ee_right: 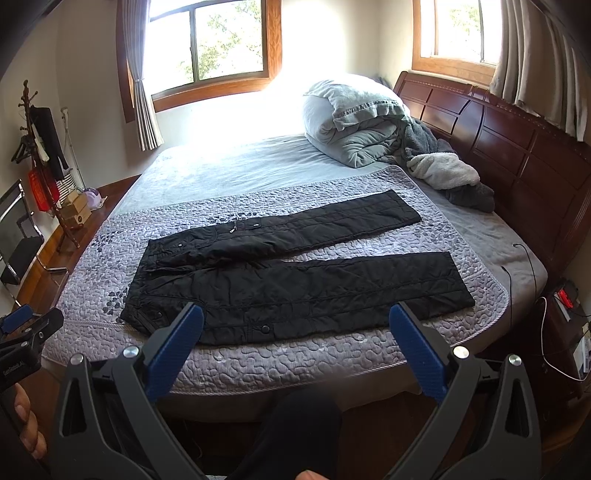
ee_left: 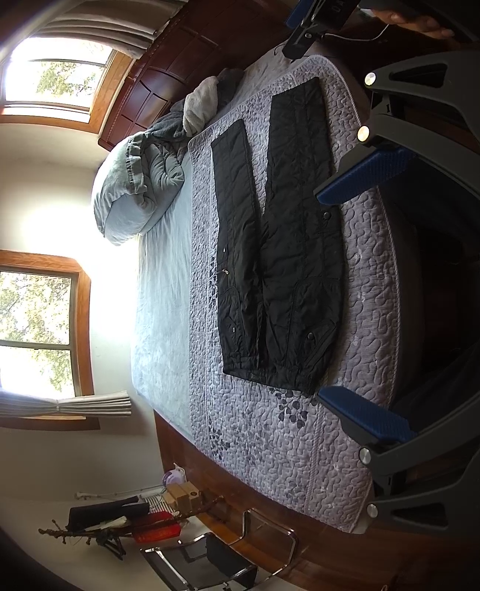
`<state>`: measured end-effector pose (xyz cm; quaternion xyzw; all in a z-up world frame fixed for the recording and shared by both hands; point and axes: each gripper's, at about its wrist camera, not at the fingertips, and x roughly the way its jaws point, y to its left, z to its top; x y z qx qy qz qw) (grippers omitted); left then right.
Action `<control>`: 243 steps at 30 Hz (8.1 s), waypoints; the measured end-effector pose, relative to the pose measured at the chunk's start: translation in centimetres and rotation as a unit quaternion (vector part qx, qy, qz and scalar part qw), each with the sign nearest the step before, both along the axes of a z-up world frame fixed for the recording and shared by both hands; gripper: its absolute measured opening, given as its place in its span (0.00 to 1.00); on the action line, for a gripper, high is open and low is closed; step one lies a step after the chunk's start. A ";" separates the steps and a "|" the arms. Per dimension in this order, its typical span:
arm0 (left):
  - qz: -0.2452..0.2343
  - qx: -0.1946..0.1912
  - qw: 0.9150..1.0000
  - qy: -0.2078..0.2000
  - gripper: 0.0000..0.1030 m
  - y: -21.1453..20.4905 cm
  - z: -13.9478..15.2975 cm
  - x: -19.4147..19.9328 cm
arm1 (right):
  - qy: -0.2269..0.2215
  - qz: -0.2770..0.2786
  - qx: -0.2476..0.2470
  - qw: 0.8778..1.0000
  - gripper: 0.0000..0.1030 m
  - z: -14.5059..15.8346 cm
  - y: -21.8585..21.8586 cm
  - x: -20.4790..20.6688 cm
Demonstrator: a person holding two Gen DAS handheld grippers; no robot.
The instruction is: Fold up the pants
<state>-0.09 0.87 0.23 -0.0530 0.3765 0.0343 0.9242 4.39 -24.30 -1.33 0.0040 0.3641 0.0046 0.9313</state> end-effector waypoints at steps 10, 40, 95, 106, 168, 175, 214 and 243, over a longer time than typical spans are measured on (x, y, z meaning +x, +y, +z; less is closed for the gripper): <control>0.000 0.001 1.000 -0.002 0.96 -0.2 0.3 0.0 | -0.001 0.000 -0.001 1.000 0.98 0.1 0.1 0.1; 0.002 0.001 1.000 0.000 0.96 -0.3 0.2 0.3 | 0.003 -0.001 -0.001 1.000 0.98 -0.3 0.0 0.4; 0.172 -0.317 0.901 0.242 0.43 22.6 -32.7 20.8 | 0.175 -0.200 0.339 0.902 0.97 -28.3 -31.8 16.1; 0.194 -0.345 0.893 0.214 0.50 22.4 -34.1 21.0 | 0.142 -0.314 0.397 0.851 0.81 -32.2 -45.0 16.9; 0.028 -0.231 0.942 0.241 0.55 43.7 -34.6 47.7 | 0.275 0.069 0.232 0.930 0.88 -25.2 -21.0 55.9; 0.033 -0.239 0.939 0.244 0.38 43.1 -35.2 48.8 | 0.278 0.044 0.196 0.939 0.88 -27.0 -25.2 65.0; 0.052 -0.206 0.974 0.081 0.10 39.8 -21.7 42.8 | 0.148 0.059 0.169 0.973 0.06 -15.7 -29.8 53.1; 0.054 -0.247 0.967 -0.024 0.12 37.6 -20.0 20.4 | 0.029 -0.011 0.178 0.983 0.09 -16.2 -33.2 23.7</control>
